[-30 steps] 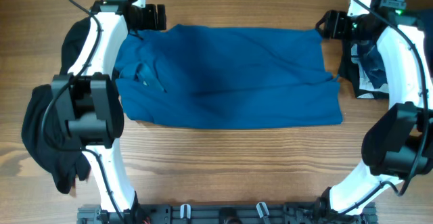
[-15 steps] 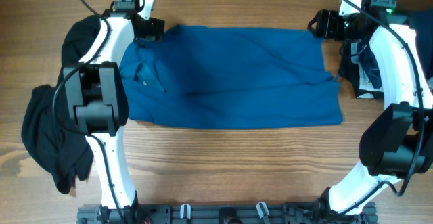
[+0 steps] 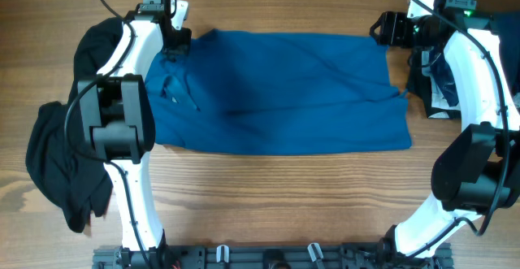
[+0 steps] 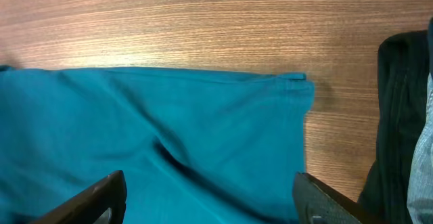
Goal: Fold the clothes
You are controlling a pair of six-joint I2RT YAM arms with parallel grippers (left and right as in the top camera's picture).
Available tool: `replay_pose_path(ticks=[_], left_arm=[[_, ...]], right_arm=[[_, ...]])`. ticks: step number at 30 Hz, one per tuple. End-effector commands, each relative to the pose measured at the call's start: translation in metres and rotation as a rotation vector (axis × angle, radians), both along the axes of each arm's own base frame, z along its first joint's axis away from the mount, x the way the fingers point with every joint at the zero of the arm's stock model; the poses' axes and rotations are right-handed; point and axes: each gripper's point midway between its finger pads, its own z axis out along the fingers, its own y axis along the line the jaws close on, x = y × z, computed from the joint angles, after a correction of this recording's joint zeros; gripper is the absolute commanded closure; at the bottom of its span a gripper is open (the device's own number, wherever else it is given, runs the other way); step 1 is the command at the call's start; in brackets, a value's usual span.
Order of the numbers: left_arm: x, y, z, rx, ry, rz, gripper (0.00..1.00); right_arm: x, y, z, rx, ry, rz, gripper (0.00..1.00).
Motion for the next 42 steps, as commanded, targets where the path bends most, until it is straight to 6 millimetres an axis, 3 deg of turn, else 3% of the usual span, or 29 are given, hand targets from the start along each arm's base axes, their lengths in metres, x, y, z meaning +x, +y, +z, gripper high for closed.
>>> replay_pose_path(ticks=[1,6,9,16,25,29,31,33,35,37,42], left_arm=[[0.013,0.007,0.074,0.043,-0.152,0.025,0.96],[0.007,0.006,0.154,0.004,-0.290,0.075,0.96],[-0.002,0.001,0.170,-0.016,-0.296,0.085,0.96],[-0.064,-0.022,0.136,-0.021,-0.013,0.064,0.96],[-0.133,-0.034,0.108,-0.054,0.300,0.050,0.96],[-0.140,-0.030,0.093,-0.057,0.365,0.123,0.96],[-0.141,-0.030,0.086,-0.064,0.384,0.165,0.88],[-0.146,-0.029,0.076,-0.061,0.430,0.197,0.53],[-0.152,-0.027,0.069,-0.053,0.468,0.220,0.34],[-0.152,-0.023,0.068,-0.036,0.468,0.257,0.25],[-0.148,-0.005,0.068,-0.020,0.444,0.368,0.22]], right_arm=[[0.006,-0.001,-0.002,-0.021,-0.012,0.014,0.21],[0.006,-0.001,-0.002,-0.021,-0.012,0.014,0.21],[0.006,-0.001,-0.002,-0.021,-0.012,0.014,0.21],[0.004,-0.001,-0.003,-0.020,-0.003,0.014,0.21],[-0.002,0.000,-0.006,-0.015,0.025,0.015,0.21],[-0.003,0.000,-0.007,-0.015,0.029,0.015,0.21],[-0.003,0.000,-0.007,-0.014,0.032,0.015,0.21],[-0.004,0.000,-0.007,-0.014,0.033,0.015,0.21],[-0.004,0.000,-0.007,-0.014,0.033,0.015,0.21],[-0.003,0.000,-0.007,-0.014,0.033,0.015,0.21],[0.006,-0.003,-0.006,-0.027,-0.003,0.008,0.25]])
